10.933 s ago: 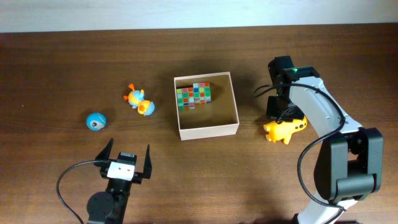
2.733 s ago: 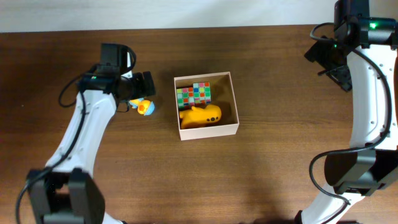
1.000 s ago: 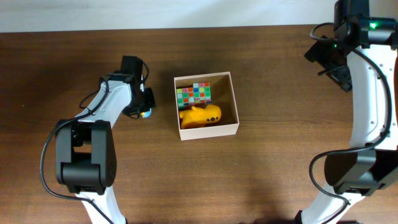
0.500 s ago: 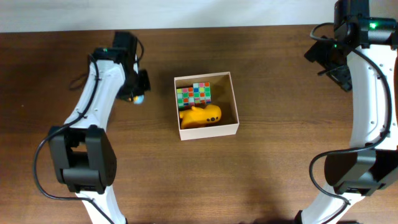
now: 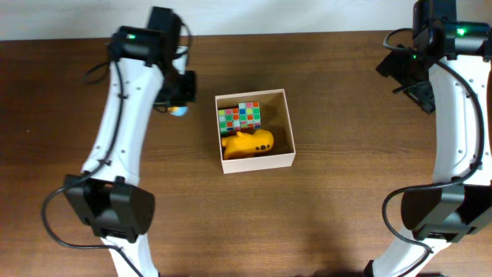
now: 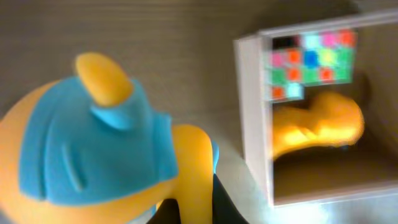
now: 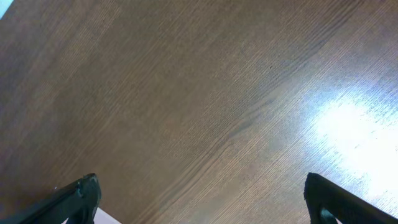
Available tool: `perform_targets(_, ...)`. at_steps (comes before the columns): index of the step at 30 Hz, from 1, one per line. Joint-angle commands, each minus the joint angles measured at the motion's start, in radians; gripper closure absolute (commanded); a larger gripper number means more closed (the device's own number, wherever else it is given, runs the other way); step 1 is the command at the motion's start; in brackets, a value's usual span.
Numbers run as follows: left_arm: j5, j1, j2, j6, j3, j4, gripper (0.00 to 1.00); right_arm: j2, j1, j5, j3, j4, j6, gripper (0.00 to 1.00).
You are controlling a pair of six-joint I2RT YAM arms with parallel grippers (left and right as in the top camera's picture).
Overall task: Pack container
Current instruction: 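Lift the duck toy and carry it right over the box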
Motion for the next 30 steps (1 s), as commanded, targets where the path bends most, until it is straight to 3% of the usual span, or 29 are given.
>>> perform_targets(1,0.012,-0.077,0.001,0.100,0.035,-0.016,0.93,-0.009,-0.005,0.002,0.010,0.000,0.003,0.01)
perform_targets(8,0.012,-0.243,0.001,0.124,0.035,-0.029,0.92,-0.009,-0.005,0.002,0.010,0.000,0.003,0.01)
perform_targets(13,0.011,-0.340,0.001,0.004,0.035,0.034,0.92,-0.009,-0.005,0.002,0.010,0.000,0.003,0.01)
perform_targets(21,0.011,-0.431,0.010,-0.293,0.034,0.150,0.92,-0.009,-0.005,0.002,0.010,0.000,0.003,0.01)
perform_targets(30,-0.011,-0.519,0.089,-0.472,0.034,0.179,0.92,-0.009,-0.005,0.002,0.010,0.000,0.003,0.01)
